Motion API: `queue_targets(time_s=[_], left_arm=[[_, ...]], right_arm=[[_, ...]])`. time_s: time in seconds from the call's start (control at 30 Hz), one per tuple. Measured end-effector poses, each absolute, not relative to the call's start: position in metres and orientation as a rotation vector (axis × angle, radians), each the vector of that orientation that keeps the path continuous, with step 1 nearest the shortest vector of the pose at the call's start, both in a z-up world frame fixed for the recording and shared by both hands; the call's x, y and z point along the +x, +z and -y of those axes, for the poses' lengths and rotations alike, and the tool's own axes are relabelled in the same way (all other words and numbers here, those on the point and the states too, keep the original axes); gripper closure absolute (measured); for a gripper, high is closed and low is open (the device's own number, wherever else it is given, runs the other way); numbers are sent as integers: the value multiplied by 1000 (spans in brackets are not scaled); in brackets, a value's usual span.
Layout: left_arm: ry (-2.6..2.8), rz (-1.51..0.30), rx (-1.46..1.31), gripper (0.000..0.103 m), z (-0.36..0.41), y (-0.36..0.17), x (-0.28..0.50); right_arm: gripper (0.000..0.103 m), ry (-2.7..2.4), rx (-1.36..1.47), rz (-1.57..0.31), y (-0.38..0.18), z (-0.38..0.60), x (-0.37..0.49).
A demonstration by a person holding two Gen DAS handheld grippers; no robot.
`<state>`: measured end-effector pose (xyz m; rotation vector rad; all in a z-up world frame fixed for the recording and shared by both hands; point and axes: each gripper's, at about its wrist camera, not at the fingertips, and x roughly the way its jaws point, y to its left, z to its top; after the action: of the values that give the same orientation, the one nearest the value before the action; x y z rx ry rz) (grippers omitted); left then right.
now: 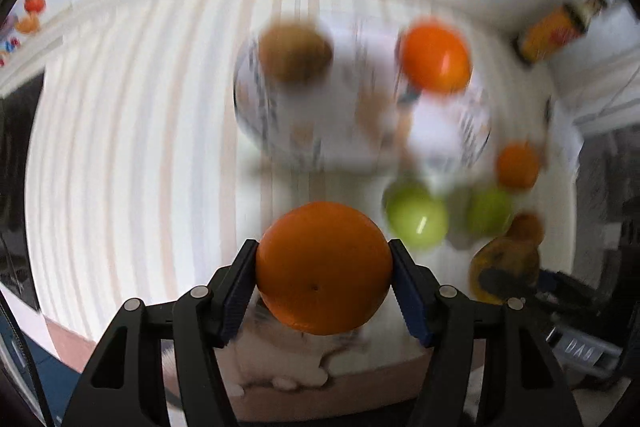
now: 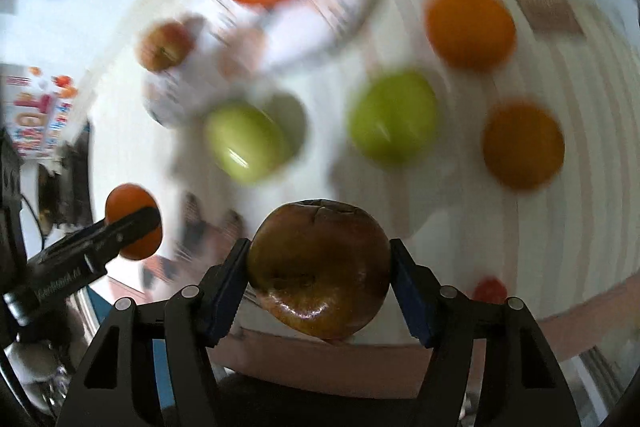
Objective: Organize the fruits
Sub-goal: 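Carry both fruits onto the white floral plate and open both tools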
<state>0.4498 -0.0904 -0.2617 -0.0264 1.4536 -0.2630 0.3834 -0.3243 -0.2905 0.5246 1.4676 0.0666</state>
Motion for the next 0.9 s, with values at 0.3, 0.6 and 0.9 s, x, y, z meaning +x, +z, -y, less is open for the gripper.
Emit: queue_targets(time_s=[0.3, 0.6, 0.9], left_arm=[[-253, -1518, -220, 42, 92, -281, 526], [-197, -1628, -281, 42, 97, -333, 540], [-184, -1632, -174, 41, 109, -337, 548]], right_arm=[[33, 115, 311, -1340, -259, 283, 486], [33, 156, 224, -1405, -314, 249, 520], [29, 147, 259, -1420, -338, 248, 527]])
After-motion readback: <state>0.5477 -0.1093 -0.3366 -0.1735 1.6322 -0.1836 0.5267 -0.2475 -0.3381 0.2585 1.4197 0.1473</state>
